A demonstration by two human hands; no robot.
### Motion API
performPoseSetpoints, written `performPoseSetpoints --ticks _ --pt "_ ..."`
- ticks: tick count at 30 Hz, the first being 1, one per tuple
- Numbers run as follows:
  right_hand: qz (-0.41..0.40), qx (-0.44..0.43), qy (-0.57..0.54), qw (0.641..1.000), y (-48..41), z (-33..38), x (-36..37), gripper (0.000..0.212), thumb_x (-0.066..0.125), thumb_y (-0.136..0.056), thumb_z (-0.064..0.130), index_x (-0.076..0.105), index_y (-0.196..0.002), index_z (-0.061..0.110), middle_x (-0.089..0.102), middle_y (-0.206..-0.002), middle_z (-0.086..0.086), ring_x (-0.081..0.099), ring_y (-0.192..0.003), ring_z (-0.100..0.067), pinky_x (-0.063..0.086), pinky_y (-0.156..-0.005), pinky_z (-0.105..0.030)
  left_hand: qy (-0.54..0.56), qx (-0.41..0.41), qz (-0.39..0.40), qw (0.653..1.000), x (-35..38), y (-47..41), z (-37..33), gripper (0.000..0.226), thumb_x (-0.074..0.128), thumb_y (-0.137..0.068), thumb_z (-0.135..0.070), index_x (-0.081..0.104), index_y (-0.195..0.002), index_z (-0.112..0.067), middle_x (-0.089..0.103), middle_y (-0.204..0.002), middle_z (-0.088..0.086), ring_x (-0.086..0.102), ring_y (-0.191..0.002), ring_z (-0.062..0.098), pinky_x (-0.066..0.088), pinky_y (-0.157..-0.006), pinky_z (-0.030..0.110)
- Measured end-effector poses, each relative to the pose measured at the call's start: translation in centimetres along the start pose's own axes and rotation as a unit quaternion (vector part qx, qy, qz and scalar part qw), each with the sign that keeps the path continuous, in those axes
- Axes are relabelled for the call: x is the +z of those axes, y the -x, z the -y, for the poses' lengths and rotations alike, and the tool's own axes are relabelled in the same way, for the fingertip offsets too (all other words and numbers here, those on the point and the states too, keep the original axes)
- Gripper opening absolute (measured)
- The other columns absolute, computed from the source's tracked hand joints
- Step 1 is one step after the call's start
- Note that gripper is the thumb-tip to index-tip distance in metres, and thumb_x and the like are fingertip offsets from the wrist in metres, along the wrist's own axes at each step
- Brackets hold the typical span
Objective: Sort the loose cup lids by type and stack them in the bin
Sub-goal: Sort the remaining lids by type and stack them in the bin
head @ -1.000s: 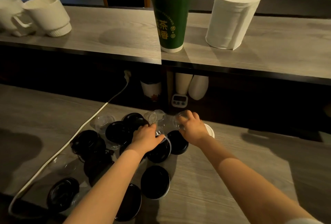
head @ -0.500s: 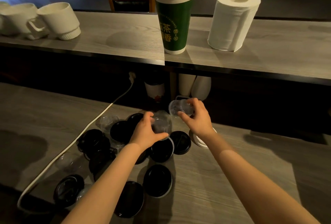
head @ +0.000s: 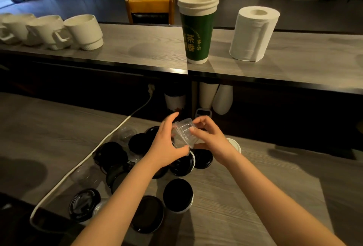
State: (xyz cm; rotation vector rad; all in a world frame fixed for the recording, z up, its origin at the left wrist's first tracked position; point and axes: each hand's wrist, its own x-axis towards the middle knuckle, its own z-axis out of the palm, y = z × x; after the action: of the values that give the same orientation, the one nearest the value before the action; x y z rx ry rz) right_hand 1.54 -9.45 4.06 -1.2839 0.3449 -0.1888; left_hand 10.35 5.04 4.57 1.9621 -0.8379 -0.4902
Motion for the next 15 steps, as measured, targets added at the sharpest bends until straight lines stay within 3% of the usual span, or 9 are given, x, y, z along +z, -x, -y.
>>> performPoseSetpoints --ticks 2,4,6,8,12,15 --pt "0.009 -0.013 0.033 0.999 0.5 -0.2 0.7 0.027 0.068 -0.084 0.01 0.052 -0.106 0.013 0.052 -0.109 -0.003 0.064 -0.088 -0.015 0.056 -0.069 -0.03 0.084 0.012 -0.013 0.996 -0.1 0.3 -0.8 0.074 0.061 -0.071 -0.025 0.024 -0.133 -0.041 0.034 -0.138 -0.006 0.041 -0.125 0.008 0.042 -0.096 0.024" --pt "0.009 -0.032 0.064 0.997 0.8 -1.2 1.8 0.039 0.073 -0.08 0.009 0.05 -0.11 0.015 0.051 -0.111 0.0 0.062 -0.095 -0.017 0.055 -0.077 -0.031 0.224 -0.008 -0.086 0.971 0.3 0.2 -1.3 0.059 0.053 -0.077 -0.021 0.031 -0.13 -0.034 0.035 -0.137 -0.007 0.041 -0.125 0.006 0.041 -0.096 0.024" --pt "-0.011 -0.063 0.084 0.994 0.8 -2.1 2.8 0.046 0.077 -0.072 0.014 0.05 -0.109 0.021 0.053 -0.113 0.006 0.059 -0.106 -0.018 0.052 -0.089 -0.032 0.333 -0.065 -0.166 0.926 1.0 -0.3 -1.2 0.044 0.053 -0.09 -0.018 0.036 -0.129 -0.027 0.037 -0.137 -0.004 0.044 -0.126 0.012 0.041 -0.102 0.033" --pt "-0.038 -0.104 0.124 0.986 0.5 -2.9 3.3 0.047 0.077 -0.068 0.017 0.05 -0.105 0.029 0.053 -0.116 0.006 0.055 -0.112 -0.016 0.047 -0.096 -0.029 0.356 -0.137 -0.204 0.902 1.5 -0.8 -0.5 0.036 0.049 -0.096 -0.022 0.035 -0.128 -0.022 0.04 -0.137 0.002 0.048 -0.124 0.021 0.041 -0.105 0.041" --pt "-0.044 -0.143 0.23 0.962 -0.6 -3.7 3.0 0.053 0.083 -0.066 0.014 0.049 -0.106 0.025 0.051 -0.113 0.006 0.051 -0.11 -0.01 0.044 -0.095 -0.022 0.415 -0.293 -0.162 0.846 1.0 -1.8 1.7 0.036 0.046 -0.098 -0.03 0.047 -0.123 -0.004 0.065 -0.106 0.015 0.065 -0.092 0.025 0.053 -0.075 0.038" --pt "-0.004 -0.14 0.28 0.95 -1.7 -4.2 2.8 0.055 0.084 -0.065 0.017 0.049 -0.106 0.022 0.052 -0.109 0.015 0.053 -0.107 -0.008 0.046 -0.09 -0.022 0.445 -0.314 -0.149 0.825 0.4 -2.0 2.8 0.033 0.046 -0.099 -0.025 0.051 -0.124 -0.005 0.067 -0.09 0.01 0.066 -0.074 0.022 0.051 -0.058 0.032"
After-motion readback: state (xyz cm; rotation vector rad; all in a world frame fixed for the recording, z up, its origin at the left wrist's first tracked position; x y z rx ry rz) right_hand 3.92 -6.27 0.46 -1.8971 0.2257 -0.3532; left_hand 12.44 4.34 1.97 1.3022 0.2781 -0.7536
